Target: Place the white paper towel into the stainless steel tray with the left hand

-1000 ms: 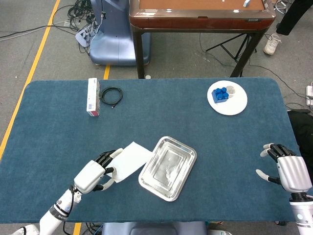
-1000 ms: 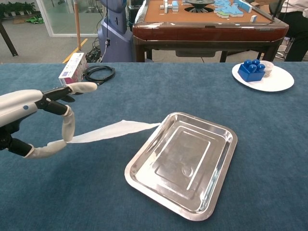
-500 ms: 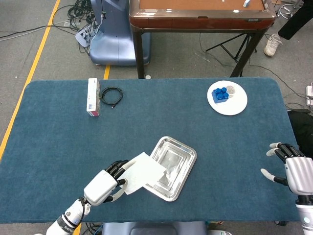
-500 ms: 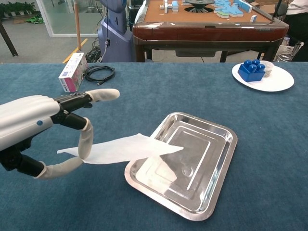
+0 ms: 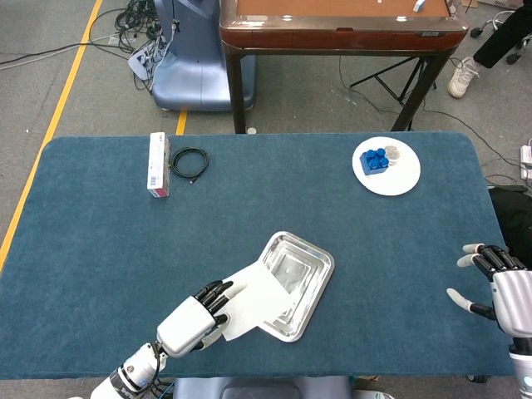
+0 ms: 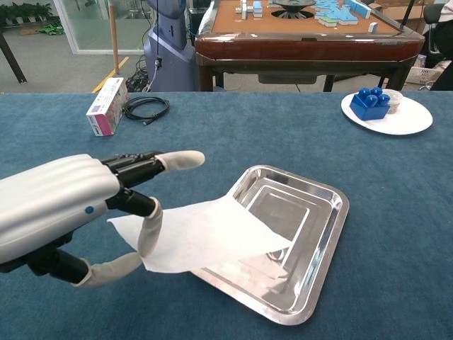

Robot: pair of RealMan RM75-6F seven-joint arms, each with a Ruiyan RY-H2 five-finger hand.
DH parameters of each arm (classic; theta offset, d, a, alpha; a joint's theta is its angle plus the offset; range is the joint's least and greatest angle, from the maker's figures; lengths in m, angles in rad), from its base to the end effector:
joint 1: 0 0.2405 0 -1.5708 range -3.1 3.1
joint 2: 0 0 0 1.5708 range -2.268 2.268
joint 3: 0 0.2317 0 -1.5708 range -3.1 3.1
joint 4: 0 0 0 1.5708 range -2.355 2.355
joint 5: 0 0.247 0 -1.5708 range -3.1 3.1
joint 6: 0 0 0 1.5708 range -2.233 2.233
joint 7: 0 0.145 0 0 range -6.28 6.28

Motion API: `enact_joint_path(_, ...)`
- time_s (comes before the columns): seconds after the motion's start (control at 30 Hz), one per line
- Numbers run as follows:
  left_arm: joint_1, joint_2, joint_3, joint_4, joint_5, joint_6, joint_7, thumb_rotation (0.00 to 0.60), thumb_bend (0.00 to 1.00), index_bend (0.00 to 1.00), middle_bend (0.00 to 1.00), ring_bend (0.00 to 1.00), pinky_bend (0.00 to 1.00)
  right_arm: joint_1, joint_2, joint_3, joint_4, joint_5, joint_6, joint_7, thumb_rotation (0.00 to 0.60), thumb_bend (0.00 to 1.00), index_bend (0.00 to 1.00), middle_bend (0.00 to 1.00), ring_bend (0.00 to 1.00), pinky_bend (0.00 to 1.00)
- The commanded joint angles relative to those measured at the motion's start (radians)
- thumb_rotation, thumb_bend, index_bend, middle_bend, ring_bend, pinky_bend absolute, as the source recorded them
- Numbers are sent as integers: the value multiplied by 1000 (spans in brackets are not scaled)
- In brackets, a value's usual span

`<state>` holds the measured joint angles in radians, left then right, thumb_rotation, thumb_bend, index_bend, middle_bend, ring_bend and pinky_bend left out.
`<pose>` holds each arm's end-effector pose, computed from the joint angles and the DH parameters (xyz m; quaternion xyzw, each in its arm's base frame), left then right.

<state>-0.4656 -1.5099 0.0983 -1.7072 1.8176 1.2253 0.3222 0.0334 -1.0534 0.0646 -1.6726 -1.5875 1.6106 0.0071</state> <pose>-0.1112 0.1715 -0.0497 -0.8001 -0.2528 -0.4714 0.2714 -0.2862 -0.1697 0.1420 0.5829 -0.3426 0.4330 0.5961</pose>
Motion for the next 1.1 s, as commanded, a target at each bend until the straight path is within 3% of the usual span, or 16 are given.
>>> enact_joint_path(0.03,-1,-7,0,2,2,-8,17,600,531,668,0,0,102,-3,1,1,-4,0,3,-6,600,110,455,344,274,429)
enact_joint_path(0.77,-45,-81,-65,-24,-60,-104,160,600,531,668,0,0,102,-19,4,16,-5,-3,40,-2,600,111,455,347,274,429)
enact_joint_path(1.1,-41,-102,-66,-37,-100,-120,217,600,531,668,0,0,102,-28,6,24,-2,-5,63,14,600,111,454,347,274,429)
